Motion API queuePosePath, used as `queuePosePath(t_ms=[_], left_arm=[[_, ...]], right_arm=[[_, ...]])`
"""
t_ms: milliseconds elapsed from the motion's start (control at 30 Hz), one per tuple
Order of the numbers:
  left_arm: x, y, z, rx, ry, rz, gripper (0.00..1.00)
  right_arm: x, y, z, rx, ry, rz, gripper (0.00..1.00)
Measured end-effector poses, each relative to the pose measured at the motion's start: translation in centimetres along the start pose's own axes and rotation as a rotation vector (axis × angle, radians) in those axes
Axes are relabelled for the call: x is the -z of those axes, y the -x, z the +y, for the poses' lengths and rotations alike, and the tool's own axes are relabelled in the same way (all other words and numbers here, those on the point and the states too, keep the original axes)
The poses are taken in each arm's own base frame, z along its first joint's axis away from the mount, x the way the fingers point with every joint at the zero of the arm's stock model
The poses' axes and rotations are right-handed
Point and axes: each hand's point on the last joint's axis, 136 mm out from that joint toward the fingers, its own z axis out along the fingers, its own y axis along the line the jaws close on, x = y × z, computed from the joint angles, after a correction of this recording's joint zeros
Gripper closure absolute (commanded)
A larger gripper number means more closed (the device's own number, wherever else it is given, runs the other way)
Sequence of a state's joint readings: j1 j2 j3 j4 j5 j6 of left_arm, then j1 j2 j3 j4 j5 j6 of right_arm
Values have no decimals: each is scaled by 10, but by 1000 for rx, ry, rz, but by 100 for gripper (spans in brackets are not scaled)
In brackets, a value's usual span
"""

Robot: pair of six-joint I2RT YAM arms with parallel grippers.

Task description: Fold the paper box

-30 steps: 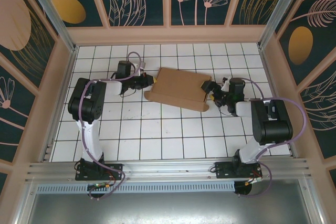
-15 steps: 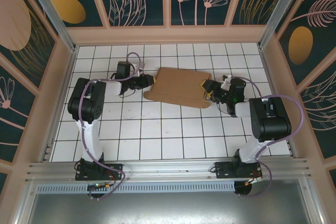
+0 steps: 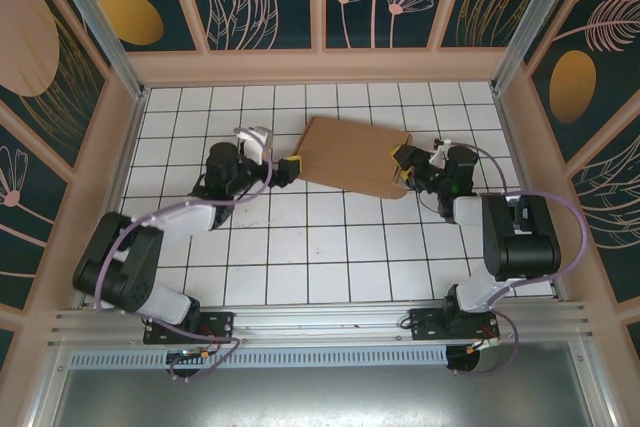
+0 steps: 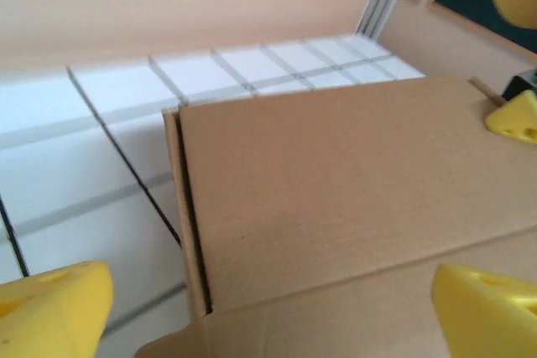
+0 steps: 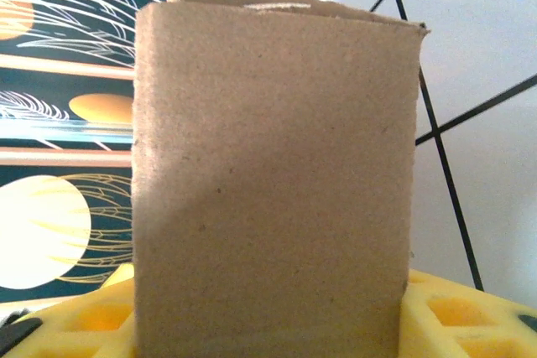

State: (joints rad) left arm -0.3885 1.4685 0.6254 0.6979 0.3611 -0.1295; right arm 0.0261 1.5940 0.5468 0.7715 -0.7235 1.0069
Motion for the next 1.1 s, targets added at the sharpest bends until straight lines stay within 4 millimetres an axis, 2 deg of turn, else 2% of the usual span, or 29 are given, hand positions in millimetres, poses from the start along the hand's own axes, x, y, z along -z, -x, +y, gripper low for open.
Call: queuePosePath(t_ms=[167,400,533,700,833,1100], left_arm=[[27,2,-8,-294,45,-93,1],[34,7,-27,-716,90,-171,1],[29,8,-32,-958,122,-185,1],[18,4,-42,-1176,150,-213,1],[1,-1,-45,-1284,153,-214,1],[-21,12,-46,-1383,196,-286,9]], right_arm=[[17,17,10,-16,22,-40,46],[39,28,41,13,88,-74,46],[46,25,51,17,114,-70,46],[52,17,58,6,134,-55,46],[54,12,61,-8,150,-35,46],[55,2,55,-52,153,-2,46]])
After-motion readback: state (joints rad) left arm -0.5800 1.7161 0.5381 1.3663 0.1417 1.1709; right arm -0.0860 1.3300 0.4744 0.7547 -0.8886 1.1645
